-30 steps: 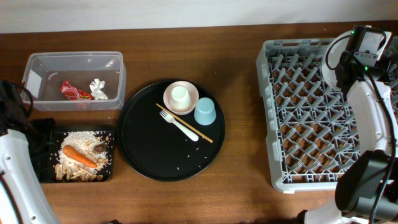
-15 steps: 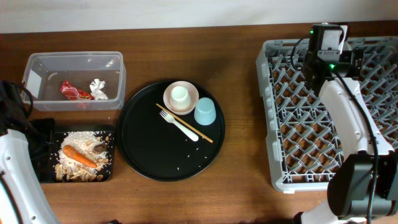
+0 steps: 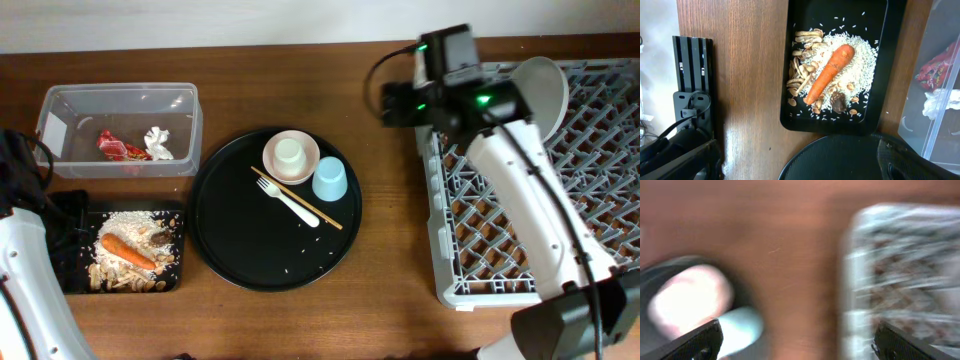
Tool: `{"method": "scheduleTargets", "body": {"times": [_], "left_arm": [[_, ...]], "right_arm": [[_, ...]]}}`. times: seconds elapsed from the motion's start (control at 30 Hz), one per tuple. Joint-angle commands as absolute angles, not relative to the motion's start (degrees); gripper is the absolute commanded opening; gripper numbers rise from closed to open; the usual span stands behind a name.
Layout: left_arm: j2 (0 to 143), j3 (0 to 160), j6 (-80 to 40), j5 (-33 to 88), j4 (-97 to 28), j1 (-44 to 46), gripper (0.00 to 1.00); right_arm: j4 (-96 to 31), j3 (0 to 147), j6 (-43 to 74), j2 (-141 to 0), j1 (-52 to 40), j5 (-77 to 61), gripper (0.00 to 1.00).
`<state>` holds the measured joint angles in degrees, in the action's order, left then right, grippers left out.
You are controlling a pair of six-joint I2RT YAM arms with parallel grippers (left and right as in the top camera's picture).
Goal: Sort waste into correct bins and load items into the dishwasher rack
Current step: 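Move the right gripper to the blue cup and grasp it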
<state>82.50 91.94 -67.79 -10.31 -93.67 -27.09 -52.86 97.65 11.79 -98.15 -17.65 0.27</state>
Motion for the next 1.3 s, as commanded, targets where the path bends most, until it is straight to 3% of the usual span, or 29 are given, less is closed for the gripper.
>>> {"method": "scheduleTargets", "body": {"times": [0.0, 0.27, 0.8, 0.93, 1.27], "left_arm": [[82.11, 91.74, -68.53, -10.48, -93.73, -27.33, 0.99], [82.11, 91.74, -68.55, -10.48, -93.73, -27.33, 0.99], [82.11, 91.74, -68.55, -10.48, -93.73, -27.33, 0.99], [82.11, 91.74, -68.55, -10.48, -93.73, -27.33, 0.99], [82.11, 91.74, -68.55, -10.48, -93.73, -27.33, 0.99]], "right_arm": [[-53.98, 97.43, 14.04, -99.90, -23.35, -8.34, 0.99], [-55.94, 97.30, 14.02, -109.16, -29.80, -5.04, 0.99], [-55.09, 97.27, 13.58, -120.40, -30.04, -4.25, 0.99], [-54.41, 97.27, 13.58, -120.40, -30.04, -4.21, 0.83], [-51.64, 97.27, 12.64, -121.58, -30.04, -3.79, 0.79]]}}
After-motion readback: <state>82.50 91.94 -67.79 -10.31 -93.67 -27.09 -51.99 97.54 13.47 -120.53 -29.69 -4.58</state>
